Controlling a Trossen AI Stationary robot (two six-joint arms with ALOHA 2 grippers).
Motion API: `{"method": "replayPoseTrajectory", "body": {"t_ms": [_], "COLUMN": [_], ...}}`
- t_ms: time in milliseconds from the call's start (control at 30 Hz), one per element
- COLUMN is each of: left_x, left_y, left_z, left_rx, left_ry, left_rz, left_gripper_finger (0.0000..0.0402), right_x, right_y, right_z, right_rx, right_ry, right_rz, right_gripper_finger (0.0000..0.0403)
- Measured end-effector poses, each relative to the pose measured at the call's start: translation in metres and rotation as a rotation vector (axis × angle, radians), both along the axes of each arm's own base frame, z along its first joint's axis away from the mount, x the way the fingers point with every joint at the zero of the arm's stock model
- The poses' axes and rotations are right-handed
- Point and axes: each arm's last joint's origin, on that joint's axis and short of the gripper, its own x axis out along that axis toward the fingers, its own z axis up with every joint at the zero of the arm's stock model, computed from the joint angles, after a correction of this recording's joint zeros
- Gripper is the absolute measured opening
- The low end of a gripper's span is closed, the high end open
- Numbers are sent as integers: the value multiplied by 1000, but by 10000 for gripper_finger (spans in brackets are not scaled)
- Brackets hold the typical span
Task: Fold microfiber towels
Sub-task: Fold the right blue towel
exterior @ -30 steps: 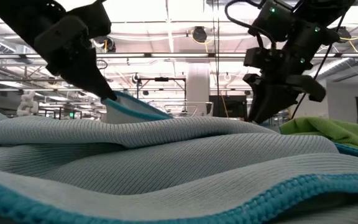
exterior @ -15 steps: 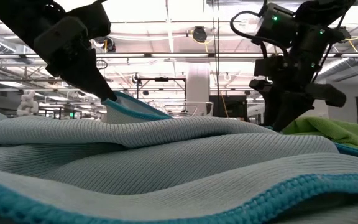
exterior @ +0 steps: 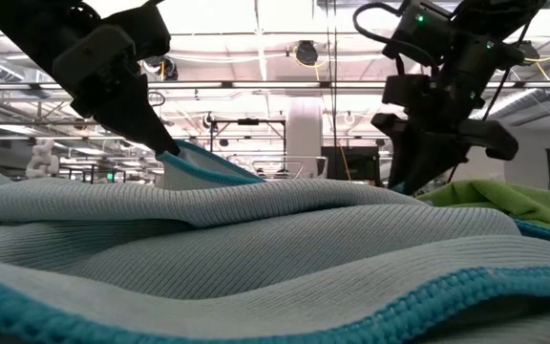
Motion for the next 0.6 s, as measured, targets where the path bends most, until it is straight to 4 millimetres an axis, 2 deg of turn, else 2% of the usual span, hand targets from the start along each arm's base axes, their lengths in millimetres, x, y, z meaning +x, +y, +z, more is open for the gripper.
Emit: {"method": "replayPoseTrajectory", "body": {"t_ms": [167, 333, 600], "left_x": [0, 0, 0], "left_y": [0, 0, 0], "left_z": [0, 0, 0], "left_rx": [-1, 0, -1], "left_ry": [-1, -1, -2], "left_rz": [1, 1, 2], "left_gripper_finger": [14, 4, 10], "right_x": [2, 0, 3], "right_y": [0, 0, 0], "right_z": [-1, -9, -8], "right_rx": [-20, -44, -50], "right_ry": [-42, -90, -142], "right_rz": [32, 63, 66], "right_gripper_finger": [98, 98, 96]}}
